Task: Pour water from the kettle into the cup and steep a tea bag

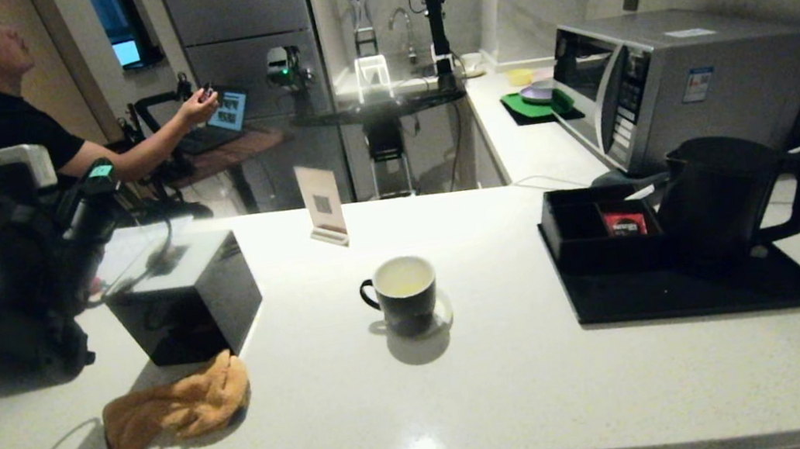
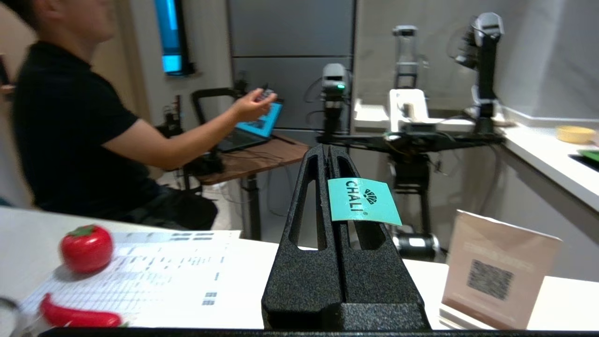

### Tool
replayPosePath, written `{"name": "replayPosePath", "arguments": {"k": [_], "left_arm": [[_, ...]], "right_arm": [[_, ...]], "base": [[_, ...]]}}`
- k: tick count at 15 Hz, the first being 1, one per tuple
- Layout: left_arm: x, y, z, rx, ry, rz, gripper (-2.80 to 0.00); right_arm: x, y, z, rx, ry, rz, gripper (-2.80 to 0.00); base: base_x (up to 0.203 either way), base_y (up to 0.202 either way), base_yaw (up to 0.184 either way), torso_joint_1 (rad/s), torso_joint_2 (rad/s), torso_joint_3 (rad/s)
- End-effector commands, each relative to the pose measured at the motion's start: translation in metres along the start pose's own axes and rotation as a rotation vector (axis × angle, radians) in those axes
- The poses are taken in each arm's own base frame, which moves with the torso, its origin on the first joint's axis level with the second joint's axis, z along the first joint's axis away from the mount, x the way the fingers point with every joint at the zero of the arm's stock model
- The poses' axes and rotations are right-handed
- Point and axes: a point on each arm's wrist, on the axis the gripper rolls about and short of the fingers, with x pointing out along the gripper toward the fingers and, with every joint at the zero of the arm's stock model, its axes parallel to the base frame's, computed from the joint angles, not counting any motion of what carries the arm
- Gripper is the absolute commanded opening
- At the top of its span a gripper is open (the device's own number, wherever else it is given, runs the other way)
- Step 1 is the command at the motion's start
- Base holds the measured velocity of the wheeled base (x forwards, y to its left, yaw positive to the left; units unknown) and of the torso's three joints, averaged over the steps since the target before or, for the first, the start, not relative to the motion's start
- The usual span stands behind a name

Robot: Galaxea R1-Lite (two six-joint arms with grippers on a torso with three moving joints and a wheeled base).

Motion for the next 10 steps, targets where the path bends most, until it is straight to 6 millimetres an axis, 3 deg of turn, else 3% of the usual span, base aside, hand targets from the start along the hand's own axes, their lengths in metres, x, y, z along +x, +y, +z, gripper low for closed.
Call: {"name": "replayPosePath", "arguments": {"k": [1,6,10], "left_arm": [[0.0,-0.001,0.001,-0.003,-0.011,0.018,-2.8],[0.0,-0.004,-0.001,-0.005,-0.009,0.072,-2.8],[-0.002,-0.008,-0.014,-0.004,0.028,0.065,-2.8]], "right_arm": [[0.0,0.0,0.0,0.0,0.0,0.0,-2.8],[0.0,0.0,0.0,0.0,0.0,-0.001,-2.8],[0.0,0.0,0.0,0.0,-0.001,0.0,-2.8]], "base": [[0.0,0.0,0.0,0.0,0.0,0.0],[0.0,0.0,0.0,0.0,0.0,0.0],[0.0,0.0,0.0,0.0,0.0,0.0]]}}
